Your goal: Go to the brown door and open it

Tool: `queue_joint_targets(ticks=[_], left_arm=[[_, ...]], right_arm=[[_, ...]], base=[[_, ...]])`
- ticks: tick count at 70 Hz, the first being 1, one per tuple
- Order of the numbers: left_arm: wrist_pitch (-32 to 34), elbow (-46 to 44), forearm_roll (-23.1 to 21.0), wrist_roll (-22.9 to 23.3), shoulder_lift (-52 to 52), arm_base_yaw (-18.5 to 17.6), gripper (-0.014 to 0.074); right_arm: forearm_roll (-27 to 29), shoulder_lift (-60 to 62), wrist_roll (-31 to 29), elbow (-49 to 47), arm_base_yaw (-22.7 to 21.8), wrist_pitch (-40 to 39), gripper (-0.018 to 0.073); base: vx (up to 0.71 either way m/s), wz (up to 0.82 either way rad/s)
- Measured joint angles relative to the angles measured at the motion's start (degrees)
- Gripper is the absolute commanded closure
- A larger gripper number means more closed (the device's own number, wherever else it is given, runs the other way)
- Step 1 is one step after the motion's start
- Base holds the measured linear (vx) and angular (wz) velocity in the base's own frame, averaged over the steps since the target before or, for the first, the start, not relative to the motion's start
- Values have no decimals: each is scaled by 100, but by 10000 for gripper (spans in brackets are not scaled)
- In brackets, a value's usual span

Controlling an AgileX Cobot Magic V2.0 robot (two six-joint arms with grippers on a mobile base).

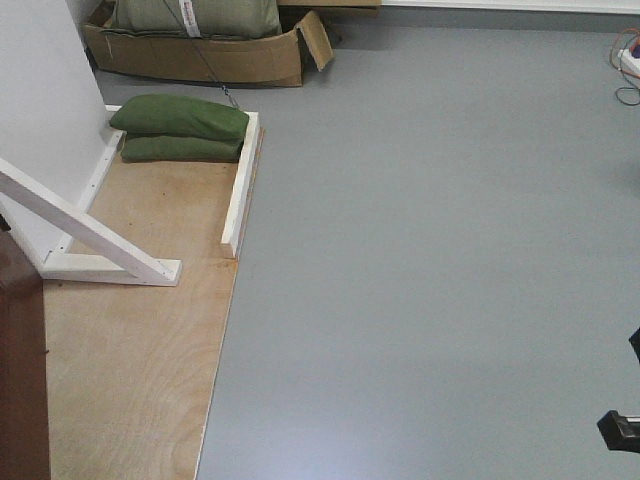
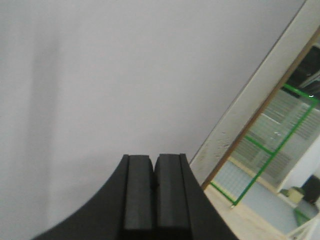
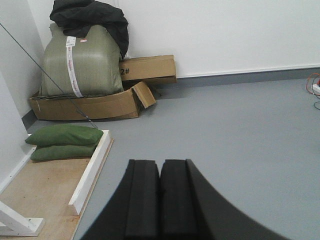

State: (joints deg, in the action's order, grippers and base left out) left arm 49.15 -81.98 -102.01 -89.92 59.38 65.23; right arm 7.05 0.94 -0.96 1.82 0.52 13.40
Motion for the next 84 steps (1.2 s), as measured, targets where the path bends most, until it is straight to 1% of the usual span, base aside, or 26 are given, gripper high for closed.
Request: queue_joint_targets(ticks=[6, 13, 19, 28, 36, 45, 51, 54, 55, 58, 64, 73, 80, 84], left_arm=[[-493, -11, 0, 150, -71, 33, 580], [-1058, -16, 51, 440, -147, 46, 580], [-1529, -37, 191, 649, -195, 91, 580], [-2292, -64, 265, 1132, -252, 119, 580], [-3170, -69, 270, 1681, -310, 152, 580], [-4466, -84, 230, 2344, -329, 152, 580], [-5691, -68, 191, 2806, -194, 108, 580], [-6510, -49, 204, 2986, -101, 50, 580], [-6615, -49, 217, 3033, -70, 41, 580], [-7223, -14, 270, 3168, 9, 7, 580], [-8063, 7, 380, 3321, 64, -23, 580], [-9012, 1, 434, 3388, 5, -41, 580], [-9500, 1, 452, 3388, -23, -209, 580], [-9701, 1, 474, 3395, -31, -385, 580]], right_arm=[[0, 0, 0, 0, 0, 0, 559], [0, 0, 0, 0, 0, 0, 559], [0, 0, 0, 0, 0, 0, 559], [0, 0, 0, 0, 0, 0, 559], [0, 0, 0, 0, 0, 0, 559], [0, 0, 0, 0, 0, 0, 559], [0, 0, 0, 0, 0, 0, 559], [0, 0, 0, 0, 0, 0, 559], [0, 0, 0, 0, 0, 5, 559], [0, 0, 0, 0, 0, 5, 559], [0, 0, 0, 0, 0, 6, 559], [0, 0, 0, 0, 0, 0, 559], [0, 0, 0, 0, 0, 0, 559], [0, 0, 0, 0, 0, 0, 559]], base=[[0, 0], [0, 1], [0, 2], [-1, 3], [-1, 4], [-2, 7], [-2, 7], [-1, 5], [-1, 3], [0, 1], [0, -2], [1, -2], [0, 0], [0, 0]])
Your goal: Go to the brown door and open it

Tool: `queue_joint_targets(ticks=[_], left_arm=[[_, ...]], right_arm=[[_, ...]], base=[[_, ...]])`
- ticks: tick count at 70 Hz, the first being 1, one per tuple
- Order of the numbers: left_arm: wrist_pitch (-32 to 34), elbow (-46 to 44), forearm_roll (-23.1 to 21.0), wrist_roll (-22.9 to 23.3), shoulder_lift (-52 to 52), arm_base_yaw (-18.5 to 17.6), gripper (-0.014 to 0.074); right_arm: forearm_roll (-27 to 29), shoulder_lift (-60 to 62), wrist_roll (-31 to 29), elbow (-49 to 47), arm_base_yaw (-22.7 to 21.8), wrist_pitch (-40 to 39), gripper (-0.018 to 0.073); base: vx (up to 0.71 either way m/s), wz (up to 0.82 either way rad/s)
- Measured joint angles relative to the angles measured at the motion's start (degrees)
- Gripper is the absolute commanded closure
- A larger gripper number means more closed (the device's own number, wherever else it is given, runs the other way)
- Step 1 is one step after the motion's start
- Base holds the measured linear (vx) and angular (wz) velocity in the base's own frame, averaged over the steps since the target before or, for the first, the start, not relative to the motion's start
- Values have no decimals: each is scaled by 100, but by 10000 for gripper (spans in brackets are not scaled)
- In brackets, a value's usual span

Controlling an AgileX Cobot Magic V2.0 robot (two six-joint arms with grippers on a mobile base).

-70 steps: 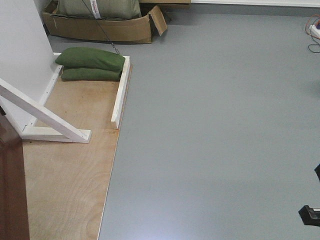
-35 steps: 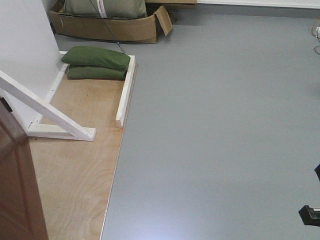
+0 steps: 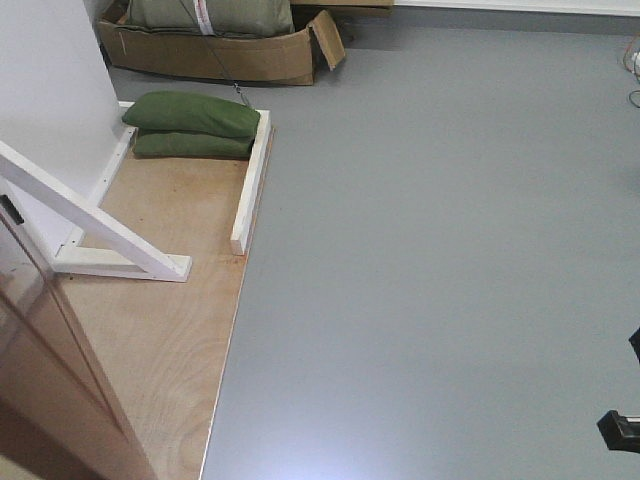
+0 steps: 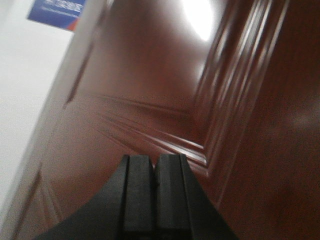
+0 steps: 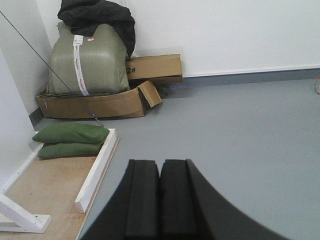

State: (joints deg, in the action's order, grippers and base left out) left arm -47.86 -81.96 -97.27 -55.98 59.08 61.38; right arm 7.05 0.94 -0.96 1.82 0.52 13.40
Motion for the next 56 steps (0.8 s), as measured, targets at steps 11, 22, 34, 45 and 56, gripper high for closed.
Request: queue_joint_targets(ticks=[11, 22, 34, 45, 56], left_arm=[[-239, 0, 46, 0, 0, -641, 580], [-271, 0, 46, -5, 15, -1428, 580], [-278, 0, 48, -77, 201, -2380, 580], [-273, 0, 66, -481, 463, -3127, 580], [-269, 0, 71, -1051, 694, -3880, 580]], right_arm=[[0, 0, 0, 0, 0, 0, 559], [0, 0, 0, 0, 0, 0, 559], [0, 0, 0, 0, 0, 0, 559], [0, 0, 0, 0, 0, 0, 559], [0, 0, 0, 0, 0, 0, 559]], base=[[0, 0], [0, 0], [0, 0], [0, 0], [0, 0]])
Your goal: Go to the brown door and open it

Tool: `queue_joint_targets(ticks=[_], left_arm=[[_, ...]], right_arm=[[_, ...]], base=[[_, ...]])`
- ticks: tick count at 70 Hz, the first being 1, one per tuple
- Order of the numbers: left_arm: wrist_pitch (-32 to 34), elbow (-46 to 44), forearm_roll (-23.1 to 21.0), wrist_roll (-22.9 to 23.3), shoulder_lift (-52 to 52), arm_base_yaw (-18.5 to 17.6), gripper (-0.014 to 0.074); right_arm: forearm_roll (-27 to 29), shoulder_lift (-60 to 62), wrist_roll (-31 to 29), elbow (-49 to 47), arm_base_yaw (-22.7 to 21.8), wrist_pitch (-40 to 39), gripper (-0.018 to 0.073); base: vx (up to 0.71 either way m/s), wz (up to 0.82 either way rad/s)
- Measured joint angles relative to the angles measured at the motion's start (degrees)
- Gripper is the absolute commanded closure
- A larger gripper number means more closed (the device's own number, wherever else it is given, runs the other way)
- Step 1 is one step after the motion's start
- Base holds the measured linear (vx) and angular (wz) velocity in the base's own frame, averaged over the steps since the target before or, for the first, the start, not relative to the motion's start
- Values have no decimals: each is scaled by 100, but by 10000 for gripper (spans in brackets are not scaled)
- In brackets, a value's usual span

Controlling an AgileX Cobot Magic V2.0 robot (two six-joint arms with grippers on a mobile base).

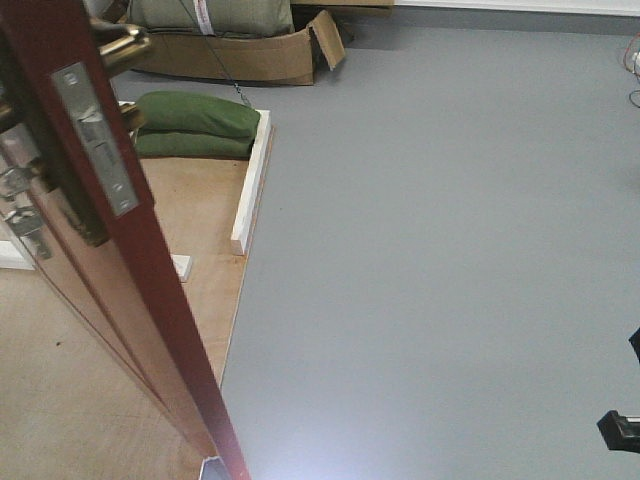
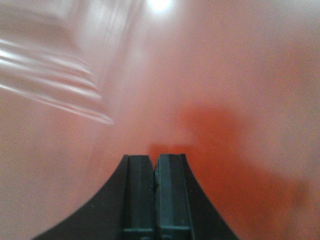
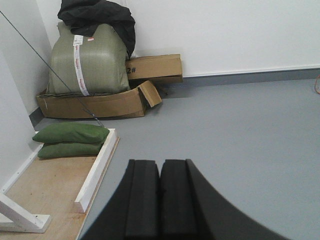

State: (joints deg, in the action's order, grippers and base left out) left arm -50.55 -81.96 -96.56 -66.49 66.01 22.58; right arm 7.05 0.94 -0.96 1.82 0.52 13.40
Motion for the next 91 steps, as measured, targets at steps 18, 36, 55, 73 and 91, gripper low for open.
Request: queue_joint_targets(ticks=[18, 36, 55, 73, 91], left_arm=[[7, 0, 17, -782, 331, -756, 580], [245, 0, 17, -1307, 588, -1315, 580], [772, 0, -42, -1732, 871, -1887, 580], [807, 0, 8, -1771, 948, -1914, 580], [807, 0, 8, -1771, 948, -1914, 580]], right_arm=[[0, 0, 0, 0, 0, 0, 559], [0, 0, 0, 0, 0, 0, 559], [0, 0, 0, 0, 0, 0, 559], [0, 0, 0, 0, 0, 0, 559], [0, 0, 0, 0, 0, 0, 559]], base=[[0, 0], [0, 0], [0, 0], [0, 0], [0, 0]])
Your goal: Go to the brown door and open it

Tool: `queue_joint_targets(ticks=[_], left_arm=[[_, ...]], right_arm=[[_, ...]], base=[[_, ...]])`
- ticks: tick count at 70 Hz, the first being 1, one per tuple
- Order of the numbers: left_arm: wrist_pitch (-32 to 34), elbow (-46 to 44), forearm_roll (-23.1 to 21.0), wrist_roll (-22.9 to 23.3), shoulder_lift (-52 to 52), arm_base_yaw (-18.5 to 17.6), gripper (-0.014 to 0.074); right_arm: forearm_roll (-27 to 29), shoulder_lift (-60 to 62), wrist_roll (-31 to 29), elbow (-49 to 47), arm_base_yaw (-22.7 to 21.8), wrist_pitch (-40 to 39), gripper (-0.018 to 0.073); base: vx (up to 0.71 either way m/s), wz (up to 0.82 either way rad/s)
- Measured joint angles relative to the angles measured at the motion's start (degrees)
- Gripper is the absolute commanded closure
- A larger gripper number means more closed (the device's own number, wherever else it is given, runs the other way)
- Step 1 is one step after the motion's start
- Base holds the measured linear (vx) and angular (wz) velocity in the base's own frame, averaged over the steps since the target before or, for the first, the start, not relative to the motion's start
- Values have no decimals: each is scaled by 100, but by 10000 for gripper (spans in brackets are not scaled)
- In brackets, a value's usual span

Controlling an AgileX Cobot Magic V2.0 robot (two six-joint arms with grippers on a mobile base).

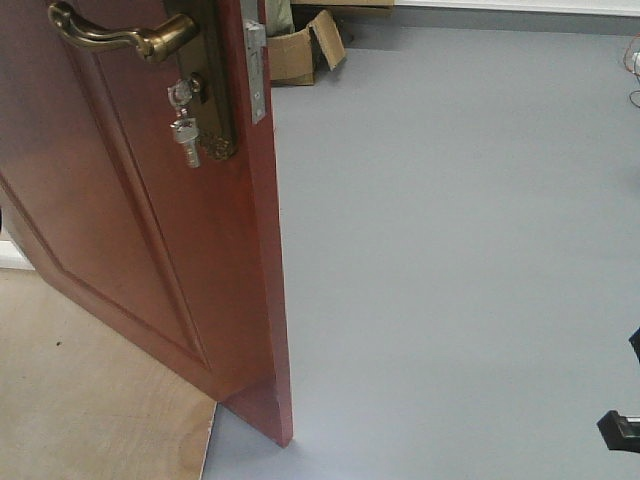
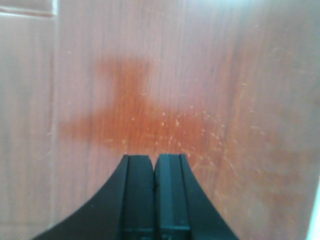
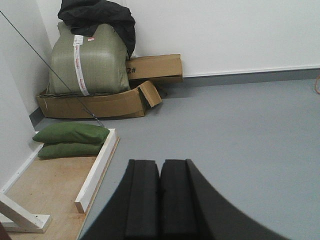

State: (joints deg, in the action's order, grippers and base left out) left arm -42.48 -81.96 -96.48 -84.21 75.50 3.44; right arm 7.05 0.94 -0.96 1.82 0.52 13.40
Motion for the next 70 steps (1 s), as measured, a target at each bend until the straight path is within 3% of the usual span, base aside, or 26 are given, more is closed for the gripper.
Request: queue_joint_targets(ticks=[70], left_arm=[[0, 0, 0, -16, 0, 0, 580]], right_arm=[[0, 0, 0, 0, 0, 0, 559]], base=[[3, -1]])
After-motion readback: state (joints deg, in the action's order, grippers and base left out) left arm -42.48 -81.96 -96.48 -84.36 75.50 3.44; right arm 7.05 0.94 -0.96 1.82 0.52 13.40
